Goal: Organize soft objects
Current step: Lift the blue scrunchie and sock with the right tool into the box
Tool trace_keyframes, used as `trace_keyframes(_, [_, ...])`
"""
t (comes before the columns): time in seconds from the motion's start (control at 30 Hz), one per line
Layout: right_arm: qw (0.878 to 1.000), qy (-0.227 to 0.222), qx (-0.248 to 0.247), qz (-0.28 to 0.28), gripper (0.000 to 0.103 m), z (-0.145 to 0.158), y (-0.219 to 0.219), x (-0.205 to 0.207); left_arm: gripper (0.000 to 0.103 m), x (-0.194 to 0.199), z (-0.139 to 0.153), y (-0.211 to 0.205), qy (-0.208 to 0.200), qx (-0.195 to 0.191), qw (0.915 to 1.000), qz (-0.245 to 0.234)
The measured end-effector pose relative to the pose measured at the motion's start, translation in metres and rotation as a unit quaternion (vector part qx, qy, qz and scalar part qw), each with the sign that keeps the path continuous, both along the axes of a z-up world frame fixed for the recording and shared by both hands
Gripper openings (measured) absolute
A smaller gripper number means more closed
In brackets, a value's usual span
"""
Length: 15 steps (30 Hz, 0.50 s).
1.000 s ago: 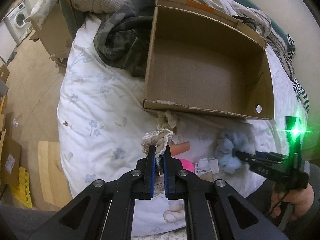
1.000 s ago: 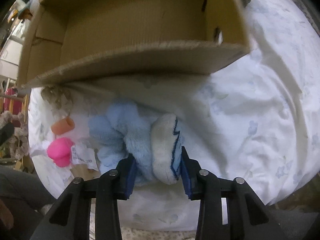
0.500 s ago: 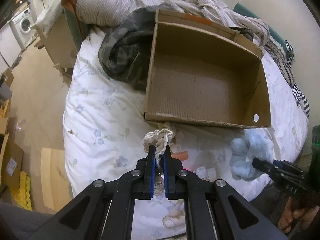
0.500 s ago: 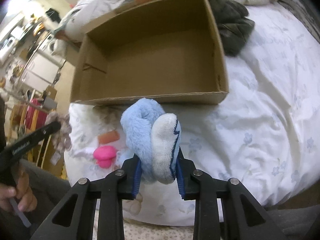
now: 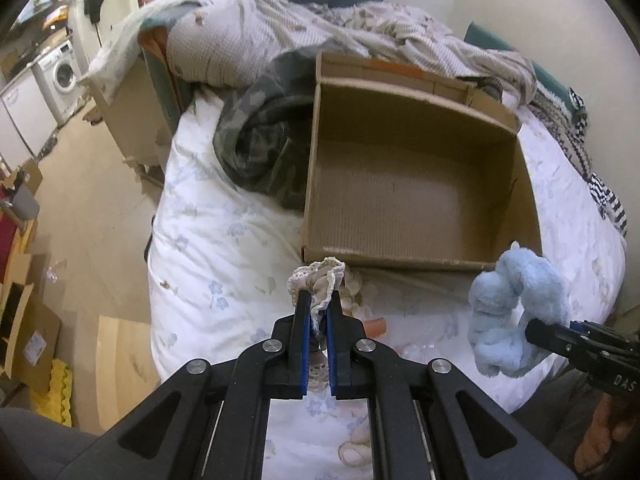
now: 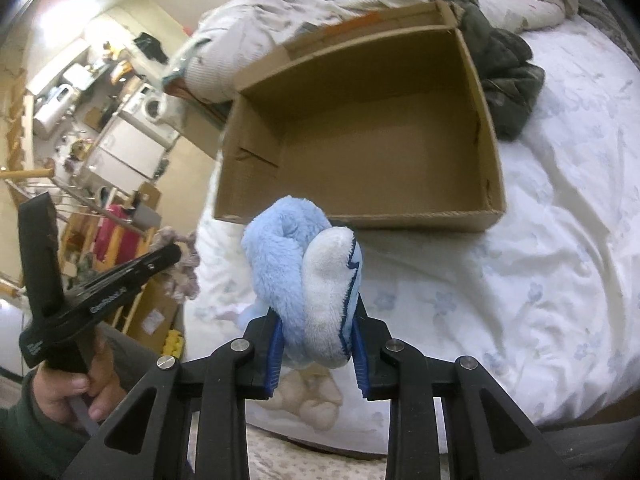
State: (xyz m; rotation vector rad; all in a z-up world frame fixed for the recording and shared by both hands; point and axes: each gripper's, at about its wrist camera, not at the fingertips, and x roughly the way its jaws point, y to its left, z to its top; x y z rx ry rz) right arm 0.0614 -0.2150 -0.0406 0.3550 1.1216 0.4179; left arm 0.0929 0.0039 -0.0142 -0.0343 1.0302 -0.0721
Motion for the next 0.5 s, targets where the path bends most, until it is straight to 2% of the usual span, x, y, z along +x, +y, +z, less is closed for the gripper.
trace_keyframes(0.17, [1.0, -0.024, 0.019, -0.001, 0.031, 0.01, 0.004, 0.001, 0.007, 0.0, 0.004, -0.002, -0.015, 0.003, 0.9999, -0.003])
trace_keyframes(0.33, [0.999, -0.045, 0.022, -0.023, 0.031, 0.019, -0.004, 0.003, 0.007, 0.007, 0.007, -0.001, 0.0, -0.007, 1.0, 0.004])
trace_keyframes(0.5, [0.996, -0.07, 0.023, -0.046, 0.031, 0.041, -0.014, 0.015, 0.007, 0.024, 0.037, -0.005, -0.025, -0.014, 0.9996, 0.004])
